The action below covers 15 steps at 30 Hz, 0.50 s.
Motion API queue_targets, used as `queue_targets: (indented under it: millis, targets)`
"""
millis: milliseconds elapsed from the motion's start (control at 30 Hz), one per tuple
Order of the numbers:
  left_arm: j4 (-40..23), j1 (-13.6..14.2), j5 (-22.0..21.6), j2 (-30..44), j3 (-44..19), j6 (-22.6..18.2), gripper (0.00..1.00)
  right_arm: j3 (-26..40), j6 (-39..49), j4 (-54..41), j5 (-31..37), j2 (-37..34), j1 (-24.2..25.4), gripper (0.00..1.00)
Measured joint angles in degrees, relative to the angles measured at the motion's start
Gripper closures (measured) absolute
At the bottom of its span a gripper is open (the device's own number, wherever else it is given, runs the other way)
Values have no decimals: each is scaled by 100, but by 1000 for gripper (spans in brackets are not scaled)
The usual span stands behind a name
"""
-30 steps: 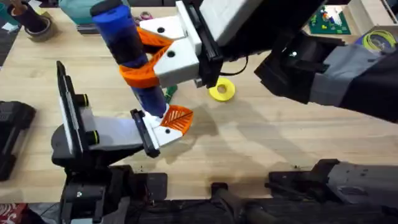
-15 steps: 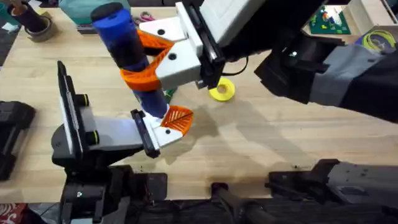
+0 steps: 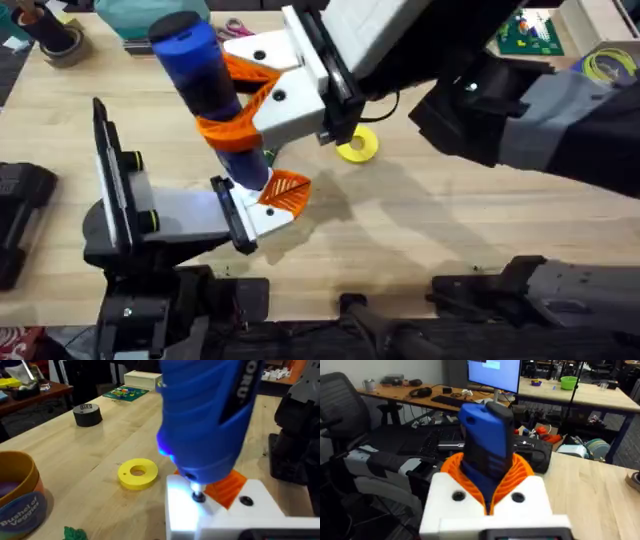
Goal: Pick up the gripper from the table and insert it into the empty holder that is missing its gripper. Then pick up a screw, insert it into the mounting hole, and use the screwdriver to tighten it. Finally, clean up the table by picking up the vegetable and placing it into the bucket.
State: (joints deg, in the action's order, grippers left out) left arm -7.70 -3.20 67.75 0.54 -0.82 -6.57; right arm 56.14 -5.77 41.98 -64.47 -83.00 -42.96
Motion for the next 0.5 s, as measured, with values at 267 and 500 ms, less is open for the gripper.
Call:
queue_targets:
  millis: [267,500]
  targets:
    - [0,0,0,0,0,-11,997,-17,-3,108,-11,0,0,978]
    - [0,0,-2,-2,0,-13,997,-66,-197,471,-39,0,0,978]
